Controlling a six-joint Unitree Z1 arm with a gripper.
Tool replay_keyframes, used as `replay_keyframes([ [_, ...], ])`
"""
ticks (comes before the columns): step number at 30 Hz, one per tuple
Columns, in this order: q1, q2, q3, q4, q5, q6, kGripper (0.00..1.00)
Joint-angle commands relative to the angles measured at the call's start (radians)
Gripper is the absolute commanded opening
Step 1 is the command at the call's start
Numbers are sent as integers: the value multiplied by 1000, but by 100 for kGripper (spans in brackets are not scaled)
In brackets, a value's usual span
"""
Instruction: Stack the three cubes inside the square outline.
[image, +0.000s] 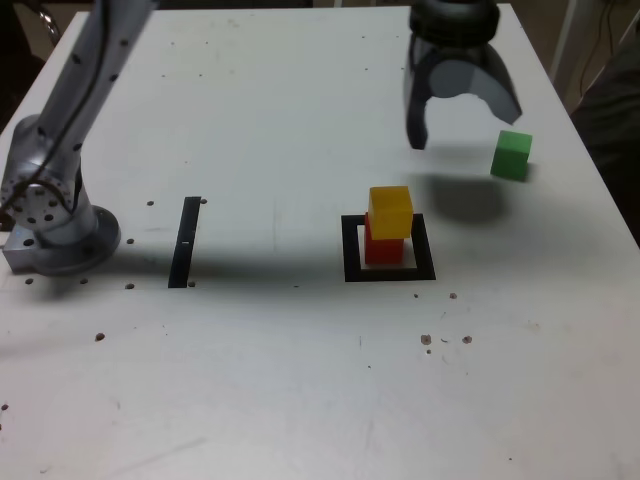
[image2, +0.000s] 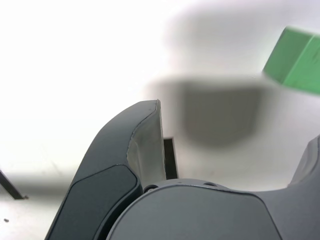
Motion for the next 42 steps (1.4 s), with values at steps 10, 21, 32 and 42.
replay_keyframes([
  [10,26,181,-325,50,7,51,100],
  [21,36,256,-437,72,8,79,100],
  [32,33,258,-452,120,9,265,100],
  [42,33,272,-483,146,0,311,99],
])
